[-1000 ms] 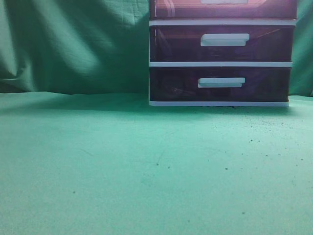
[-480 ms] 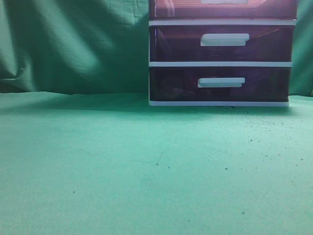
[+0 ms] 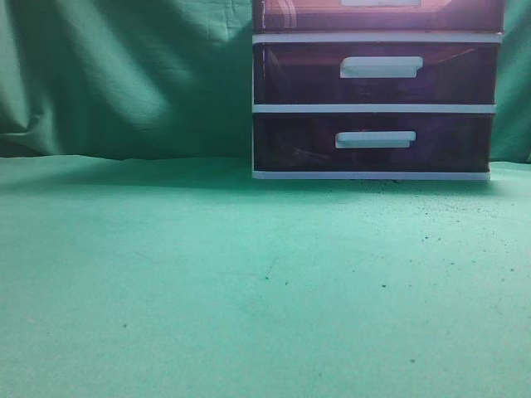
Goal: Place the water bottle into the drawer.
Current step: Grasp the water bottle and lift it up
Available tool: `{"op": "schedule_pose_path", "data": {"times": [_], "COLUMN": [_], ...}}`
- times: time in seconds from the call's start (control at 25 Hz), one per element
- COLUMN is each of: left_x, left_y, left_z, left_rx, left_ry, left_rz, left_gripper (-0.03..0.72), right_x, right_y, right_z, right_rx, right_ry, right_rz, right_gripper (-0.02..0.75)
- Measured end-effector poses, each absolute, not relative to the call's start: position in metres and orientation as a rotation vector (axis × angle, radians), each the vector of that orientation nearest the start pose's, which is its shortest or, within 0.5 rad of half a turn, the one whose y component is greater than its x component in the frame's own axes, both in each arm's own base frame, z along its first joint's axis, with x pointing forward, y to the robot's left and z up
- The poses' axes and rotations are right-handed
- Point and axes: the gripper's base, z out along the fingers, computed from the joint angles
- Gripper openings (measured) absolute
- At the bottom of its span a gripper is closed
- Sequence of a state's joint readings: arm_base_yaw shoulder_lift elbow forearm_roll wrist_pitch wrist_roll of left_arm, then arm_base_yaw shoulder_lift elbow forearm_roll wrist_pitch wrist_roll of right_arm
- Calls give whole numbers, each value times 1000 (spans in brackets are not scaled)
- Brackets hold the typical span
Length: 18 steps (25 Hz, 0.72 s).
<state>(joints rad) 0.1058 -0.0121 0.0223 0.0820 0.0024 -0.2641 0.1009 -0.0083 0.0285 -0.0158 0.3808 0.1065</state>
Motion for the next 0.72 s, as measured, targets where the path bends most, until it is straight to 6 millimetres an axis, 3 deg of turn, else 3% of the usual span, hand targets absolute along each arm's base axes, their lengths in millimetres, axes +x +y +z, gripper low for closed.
{"op": "schedule_pose_path", "data": {"times": [0.28,0.52,0.72], "left_x": [54,68,91], "left_y": [5,7,2], "left_z": [222,258,287], "left_rx": [-265,-337,-261], "left_ry": [1331,1544,1657], "left_rz": [-173,-177,-206], "left_gripper": [70,70,70], "right_x": [52,52,52], "right_y": [5,5,5], "right_z": [170,170,170], "right_rx": [-5,-5,-5], "right_ry": [1886,1886,1886], "right_rz": [126,126,126], "right_gripper": [48,48,48]}}
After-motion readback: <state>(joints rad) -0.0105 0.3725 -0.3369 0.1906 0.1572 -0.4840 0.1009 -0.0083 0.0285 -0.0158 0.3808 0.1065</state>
